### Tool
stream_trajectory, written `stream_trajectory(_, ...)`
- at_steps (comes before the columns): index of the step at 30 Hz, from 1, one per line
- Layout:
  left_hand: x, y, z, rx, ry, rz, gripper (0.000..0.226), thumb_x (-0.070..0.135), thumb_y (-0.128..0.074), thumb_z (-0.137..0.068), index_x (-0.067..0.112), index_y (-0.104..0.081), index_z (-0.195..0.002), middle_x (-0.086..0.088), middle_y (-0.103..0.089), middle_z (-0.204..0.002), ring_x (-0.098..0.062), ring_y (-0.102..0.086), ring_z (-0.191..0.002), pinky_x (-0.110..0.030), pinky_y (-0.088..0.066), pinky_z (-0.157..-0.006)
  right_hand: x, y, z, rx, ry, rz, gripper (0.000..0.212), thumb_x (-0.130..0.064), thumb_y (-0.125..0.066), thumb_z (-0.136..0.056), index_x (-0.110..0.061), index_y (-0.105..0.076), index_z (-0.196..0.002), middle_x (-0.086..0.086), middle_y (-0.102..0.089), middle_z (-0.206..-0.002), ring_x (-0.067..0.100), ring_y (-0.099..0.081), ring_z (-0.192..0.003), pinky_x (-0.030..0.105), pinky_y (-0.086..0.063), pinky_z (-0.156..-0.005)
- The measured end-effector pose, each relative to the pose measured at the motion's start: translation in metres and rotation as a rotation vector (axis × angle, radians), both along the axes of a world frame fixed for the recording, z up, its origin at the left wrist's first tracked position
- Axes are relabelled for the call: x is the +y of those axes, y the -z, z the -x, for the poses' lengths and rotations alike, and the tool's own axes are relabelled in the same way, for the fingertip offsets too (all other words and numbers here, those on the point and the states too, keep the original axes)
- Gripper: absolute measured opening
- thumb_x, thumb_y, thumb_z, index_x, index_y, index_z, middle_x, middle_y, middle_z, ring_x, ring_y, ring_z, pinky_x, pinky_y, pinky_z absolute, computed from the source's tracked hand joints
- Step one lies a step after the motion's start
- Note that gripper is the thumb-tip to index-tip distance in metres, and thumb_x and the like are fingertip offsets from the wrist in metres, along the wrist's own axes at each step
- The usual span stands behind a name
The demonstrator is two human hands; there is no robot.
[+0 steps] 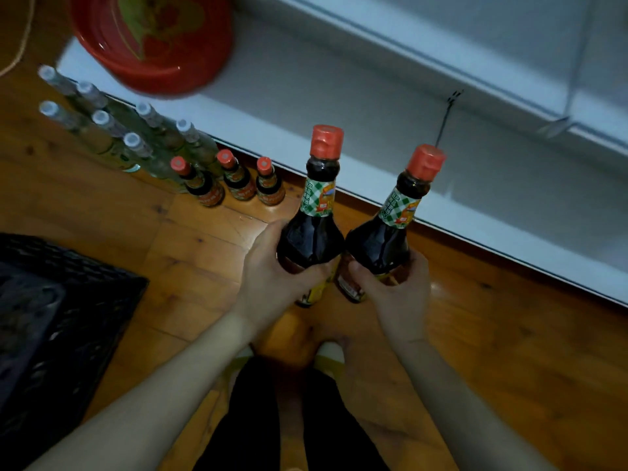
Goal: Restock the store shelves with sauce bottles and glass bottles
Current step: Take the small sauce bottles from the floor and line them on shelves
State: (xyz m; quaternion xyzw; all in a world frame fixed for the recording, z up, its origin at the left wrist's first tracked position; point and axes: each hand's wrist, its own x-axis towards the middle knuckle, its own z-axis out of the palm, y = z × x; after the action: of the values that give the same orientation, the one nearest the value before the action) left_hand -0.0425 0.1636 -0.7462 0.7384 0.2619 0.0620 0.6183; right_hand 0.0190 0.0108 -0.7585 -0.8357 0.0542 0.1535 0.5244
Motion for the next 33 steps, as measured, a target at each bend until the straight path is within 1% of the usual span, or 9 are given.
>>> stream_trajectory(4,-0.011,-0.087,0.009,0.026,-0.008,-0.034,0.050,0.045,-0.073,-0.057,0.046,-0.045,-0.099,0.020,-0.054,-0.097,0.015,-0.053,-0.092,-0.003,-0.041,-0.071,-0.018,-0.086,0.007,-0.011,-0.003,-0.004,0.062,-0.017,-0.081,-0.067,-0.019,-0.045,-0.118,-0.010,-0.050,-0.107,0.006,-0.050,-0.102,0.005,-0.042,-0.078)
stream_trajectory(7,-0.018,-0.148,0.017,0.027,-0.031,0.004,0.055,0.021,-0.083,-0.061,0.040,-0.047,-0.099,0.019,-0.052,-0.098,0.024,-0.049,-0.088,0.001,-0.040,-0.067,-0.031,-0.145,0.012,-0.008,0.005,-0.013,0.064,-0.017,-0.081,-0.066,-0.019,-0.044,-0.118,-0.014,-0.048,-0.107,-0.011,-0.049,-0.094,0.005,-0.042,-0.077)
stream_trajectory(9,-0.021,-0.187,0.025,0.020,-0.026,0.032,0.059,0.026,-0.081,-0.059,0.033,-0.049,-0.107,0.018,-0.054,-0.103,0.024,-0.049,-0.091,0.001,-0.040,-0.068,-0.041,-0.183,0.017,-0.016,0.027,-0.017,0.063,-0.016,-0.082,-0.066,-0.020,-0.045,-0.116,-0.017,-0.048,-0.106,-0.017,-0.049,-0.095,0.008,-0.046,-0.079)
stream_trajectory(11,-0.021,-0.226,0.031,-0.006,-0.008,0.039,0.060,0.043,-0.077,-0.052,0.039,-0.049,-0.105,0.021,-0.056,-0.103,0.022,-0.051,-0.092,0.000,-0.042,-0.069,-0.048,-0.224,0.024,-0.027,0.069,-0.020,0.064,-0.016,-0.082,-0.065,-0.018,-0.046,-0.118,-0.015,-0.052,-0.106,-0.009,-0.052,-0.096,0.016,-0.048,-0.082)
stream_trajectory(15,-0.016,-0.303,0.035,-0.057,0.063,0.008,0.055,0.053,-0.069,-0.045,0.045,-0.047,-0.095,0.016,-0.058,-0.100,0.016,-0.054,-0.091,-0.002,-0.043,-0.070,-0.053,-0.304,0.041,-0.057,0.176,-0.062,0.068,-0.012,-0.082,-0.065,-0.011,-0.046,-0.123,-0.014,-0.054,-0.103,-0.001,-0.055,-0.094,0.012,-0.045,-0.080)
stream_trajectory(19,-0.012,-0.378,0.033,-0.115,0.143,-0.049,0.055,0.056,-0.068,-0.041,0.045,-0.048,-0.091,0.014,-0.061,-0.098,0.006,-0.058,-0.089,-0.011,-0.043,-0.069,-0.062,-0.375,0.057,-0.137,0.240,-0.065,0.070,-0.017,-0.083,-0.063,-0.009,-0.048,-0.123,0.003,-0.059,-0.113,0.016,-0.058,-0.104,0.034,-0.049,-0.093)
stream_trajectory(23,-0.024,-0.445,0.026,-0.213,0.220,-0.070,0.055,0.055,-0.070,-0.041,0.044,-0.048,-0.090,0.023,-0.056,-0.093,0.022,-0.053,-0.081,-0.001,-0.041,-0.062,-0.082,-0.442,0.061,-0.234,0.305,-0.069,0.063,-0.019,-0.083,-0.064,-0.014,-0.049,-0.116,-0.002,-0.059,-0.107,0.015,-0.057,-0.100,0.029,-0.048,-0.089)
stream_trajectory(27,-0.052,-0.498,0.012,-0.278,0.304,-0.103,0.059,0.031,-0.085,-0.057,0.029,-0.049,-0.103,0.025,-0.052,-0.092,0.014,-0.050,-0.081,-0.003,-0.039,-0.062,-0.116,-0.500,0.059,-0.344,0.363,-0.090,0.057,-0.023,-0.082,-0.066,-0.019,-0.048,-0.112,-0.011,-0.056,-0.102,0.007,-0.056,-0.095,0.024,-0.049,-0.083)
stream_trajectory(33,-0.124,-0.555,-0.023,-0.389,0.455,-0.086,0.053,0.042,-0.075,-0.046,0.045,-0.045,-0.089,0.023,-0.054,-0.092,0.024,-0.052,-0.078,-0.004,-0.042,-0.060,-0.192,-0.561,0.045,-0.504,0.443,-0.089,0.054,-0.019,-0.081,-0.067,-0.019,-0.048,-0.111,-0.009,-0.056,-0.099,-0.002,-0.054,-0.089,0.008,-0.045,-0.067)
